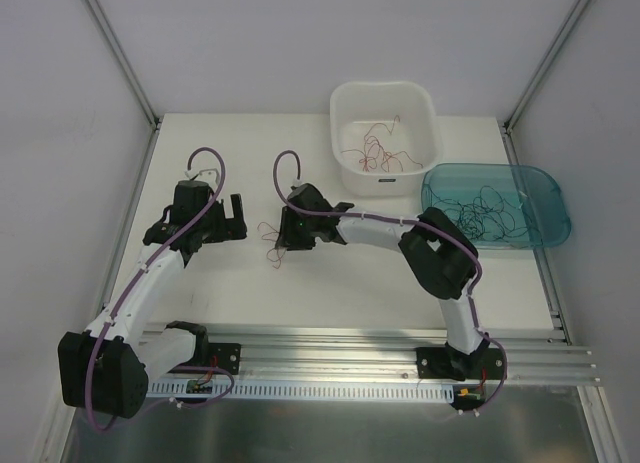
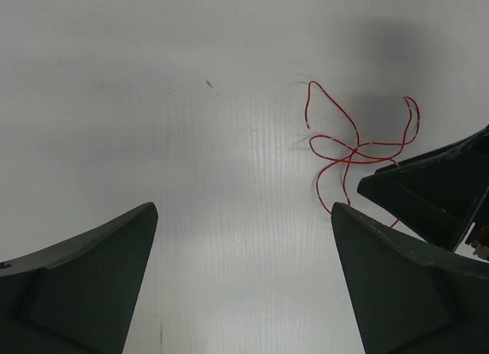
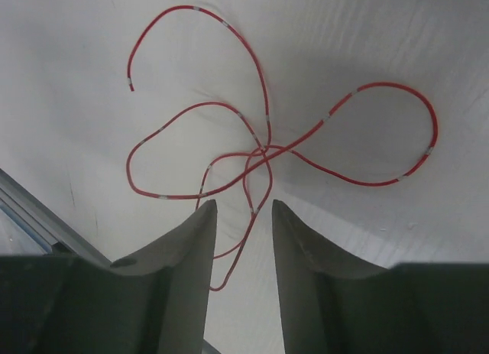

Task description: Untangle the cables

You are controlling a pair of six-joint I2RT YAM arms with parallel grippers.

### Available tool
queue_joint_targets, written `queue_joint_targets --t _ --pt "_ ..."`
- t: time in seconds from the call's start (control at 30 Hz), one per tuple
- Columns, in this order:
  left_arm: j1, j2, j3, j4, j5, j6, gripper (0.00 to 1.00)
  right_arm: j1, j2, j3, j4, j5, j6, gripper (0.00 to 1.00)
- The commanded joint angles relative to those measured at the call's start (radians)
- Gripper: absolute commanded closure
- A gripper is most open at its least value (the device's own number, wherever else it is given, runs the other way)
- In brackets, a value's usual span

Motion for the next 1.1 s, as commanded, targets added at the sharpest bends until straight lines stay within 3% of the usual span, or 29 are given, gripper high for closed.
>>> queue_joint_targets --t 0.0,0.03,0.13,0.33,0.5,0.67,0.83,1.07 --pt "0.002 0.002 0.001 0.011 0.001 -0.008 0.01 0.000 -0.036 -0.013 0.066 -0.004 0.060 0.64" --pt "0.002 0.002 0.001 0.011 0.001 -0.008 0.01 -0.001 -0.049 -0.026 0.052 0.004 0.039 0.81" --pt "0.002 0.005 0.002 0.012 0.024 -0.008 0.01 -0.010 -0.118 -0.046 0.019 0.035 -0.021 0.99" --pt "0.002 0.002 0.002 0.011 0.036 -0.009 0.01 -0.049 -0.318 -0.031 -0.132 0.114 -0.181 0.99" --pt "0.002 0.001 0.002 0.013 0.041 -0.009 0.01 -0.104 -0.464 0.108 -0.309 0.256 -0.383 0.99" --pt "0.002 0.002 0.004 0.013 0.053 -0.008 0.01 -0.214 -0.573 0.216 -0.359 0.303 -0.495 0.99" --pt "0.002 0.007 0.002 0.011 0.055 -0.006 0.01 -0.373 -0.563 0.331 -0.350 0.280 -0.541 0.99" --pt "0.004 0.005 -0.001 0.013 0.064 -0.006 0.01 -0.538 -0.383 0.417 -0.314 0.251 -0.497 0.95"
